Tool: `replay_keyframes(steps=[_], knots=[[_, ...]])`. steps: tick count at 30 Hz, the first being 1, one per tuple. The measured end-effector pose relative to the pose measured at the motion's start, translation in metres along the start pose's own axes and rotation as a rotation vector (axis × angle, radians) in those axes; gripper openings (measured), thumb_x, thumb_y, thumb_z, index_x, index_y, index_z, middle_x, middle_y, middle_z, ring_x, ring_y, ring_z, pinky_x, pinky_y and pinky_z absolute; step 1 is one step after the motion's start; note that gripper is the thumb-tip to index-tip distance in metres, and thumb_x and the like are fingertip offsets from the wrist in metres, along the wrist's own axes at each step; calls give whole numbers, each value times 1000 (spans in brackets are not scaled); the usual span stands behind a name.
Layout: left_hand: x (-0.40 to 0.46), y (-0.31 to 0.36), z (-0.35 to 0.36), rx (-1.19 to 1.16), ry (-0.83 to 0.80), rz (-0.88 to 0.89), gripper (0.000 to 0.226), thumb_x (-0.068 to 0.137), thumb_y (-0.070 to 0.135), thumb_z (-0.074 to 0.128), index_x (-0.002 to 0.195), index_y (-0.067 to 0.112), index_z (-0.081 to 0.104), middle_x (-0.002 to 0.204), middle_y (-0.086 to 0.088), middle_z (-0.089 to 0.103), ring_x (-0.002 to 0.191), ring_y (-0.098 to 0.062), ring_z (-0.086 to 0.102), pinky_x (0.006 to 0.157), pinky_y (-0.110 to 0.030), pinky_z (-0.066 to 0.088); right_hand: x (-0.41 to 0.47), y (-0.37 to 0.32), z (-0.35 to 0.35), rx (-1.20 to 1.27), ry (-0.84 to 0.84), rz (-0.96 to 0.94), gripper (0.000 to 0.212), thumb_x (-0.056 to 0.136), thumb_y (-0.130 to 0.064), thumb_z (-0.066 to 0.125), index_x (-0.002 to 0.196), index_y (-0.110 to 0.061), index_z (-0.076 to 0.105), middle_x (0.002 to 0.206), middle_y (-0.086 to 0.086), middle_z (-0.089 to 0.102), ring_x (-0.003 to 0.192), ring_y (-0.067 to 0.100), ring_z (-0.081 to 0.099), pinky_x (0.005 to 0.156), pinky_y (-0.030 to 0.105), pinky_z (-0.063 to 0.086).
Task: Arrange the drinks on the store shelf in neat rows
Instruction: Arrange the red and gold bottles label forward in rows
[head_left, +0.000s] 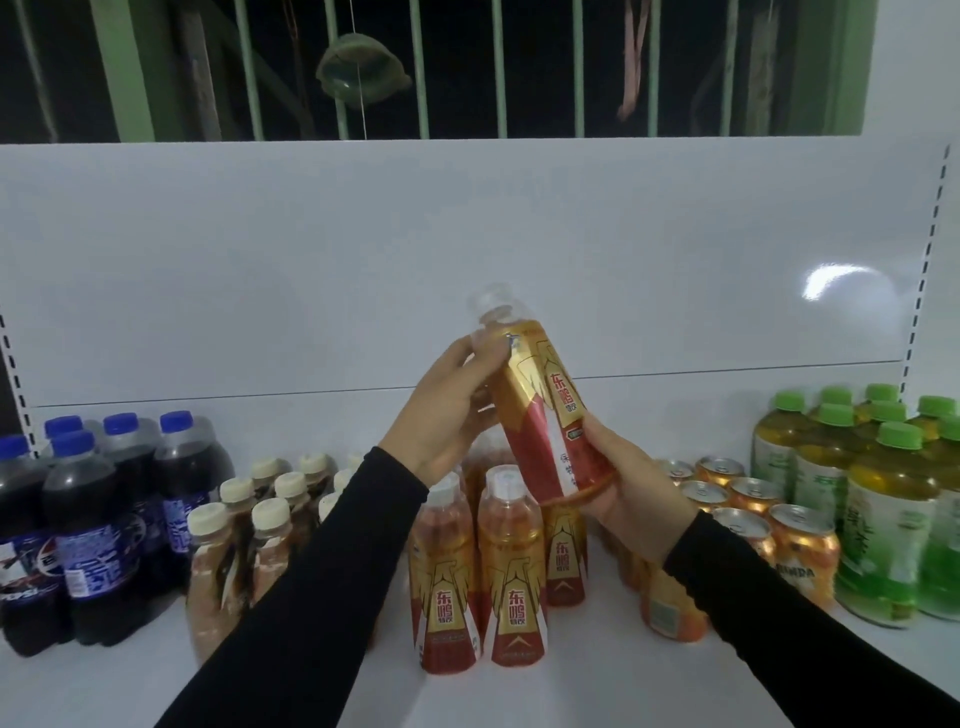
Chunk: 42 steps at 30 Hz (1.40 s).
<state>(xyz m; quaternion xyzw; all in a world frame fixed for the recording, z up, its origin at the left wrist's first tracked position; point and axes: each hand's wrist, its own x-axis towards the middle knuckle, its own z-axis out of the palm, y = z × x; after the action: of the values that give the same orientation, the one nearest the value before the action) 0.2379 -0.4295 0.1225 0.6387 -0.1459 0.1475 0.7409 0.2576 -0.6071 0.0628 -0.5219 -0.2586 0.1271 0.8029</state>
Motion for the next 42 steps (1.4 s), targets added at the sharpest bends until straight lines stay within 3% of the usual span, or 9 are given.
replay_keyframes(steps=[5, 8, 11, 14, 18, 23, 27, 33, 42], knots=[[-8, -6, 9, -75, 43, -23, 60, 79, 34, 72, 131, 7, 57, 102, -6, 74, 88, -21, 72, 67, -31, 58, -8, 0, -3, 95, -36, 68, 37, 81, -42, 50, 92, -18, 75, 91, 10, 75, 79, 21, 73, 66, 37, 61], [-10, -8, 13, -14, 117, 4, 57, 78, 34, 75, 128, 11, 59, 95, -2, 76, 82, -18, 74, 64, -31, 58, -8, -4, -6, -236, 30, -45, 41, 85, -51, 47, 103, -23, 70, 93, 2, 76, 87, 17, 73, 69, 27, 60], [-8, -7, 19, 29, 202, 31, 52, 83, 29, 78, 128, 14, 57, 105, -7, 75, 86, -19, 75, 64, -29, 58, -8, -9, -9, -571, 60, -238, 37, 78, -59, 56, 113, -45, 57, 104, -21, 70, 103, 2, 66, 73, 17, 55], [-6, -7, 25, 40, 243, 52, 52, 83, 29, 79, 127, 16, 54, 106, -9, 74, 81, -16, 75, 61, -25, 58, -10, -10, -6, -729, 63, -299, 41, 74, -51, 70, 111, -52, 50, 99, -38, 65, 97, -10, 63, 71, 10, 52], [-6, -5, 27, 66, 204, 28, 51, 87, 35, 75, 128, 13, 54, 103, -6, 74, 79, -12, 74, 64, -24, 56, -14, -9, -8, -484, 13, -266, 30, 83, -33, 65, 113, -32, 62, 100, -14, 74, 94, 8, 71, 72, 17, 55], [-7, -8, 24, -29, 105, -90, 39, 93, 41, 65, 120, 13, 58, 87, 0, 70, 78, -16, 69, 74, -34, 56, -16, -10, -5, -187, -39, -31, 43, 89, -45, 48, 116, -16, 63, 102, 10, 74, 93, 23, 72, 70, 28, 58], [-5, -7, 25, -44, 140, -101, 38, 92, 37, 68, 118, 11, 58, 81, -1, 73, 73, -17, 72, 67, -36, 58, -15, -15, 0, -150, -16, 29, 44, 83, -51, 49, 113, -20, 62, 101, 6, 76, 94, 22, 73, 72, 32, 60], [-5, -7, 30, 18, 235, -58, 48, 87, 40, 74, 124, 18, 51, 95, -7, 75, 74, -18, 75, 62, -32, 59, -9, -14, -2, -758, 147, -212, 43, 66, -71, 62, 101, -47, 57, 98, -22, 70, 89, -4, 68, 72, 19, 56], [-7, -10, 29, 1, 158, -79, 56, 86, 34, 76, 133, 22, 51, 99, -10, 76, 87, -25, 76, 75, -39, 61, -14, -15, 0, -231, 44, -51, 36, 89, -41, 55, 112, -15, 64, 96, 4, 76, 88, 17, 74, 67, 24, 58]])
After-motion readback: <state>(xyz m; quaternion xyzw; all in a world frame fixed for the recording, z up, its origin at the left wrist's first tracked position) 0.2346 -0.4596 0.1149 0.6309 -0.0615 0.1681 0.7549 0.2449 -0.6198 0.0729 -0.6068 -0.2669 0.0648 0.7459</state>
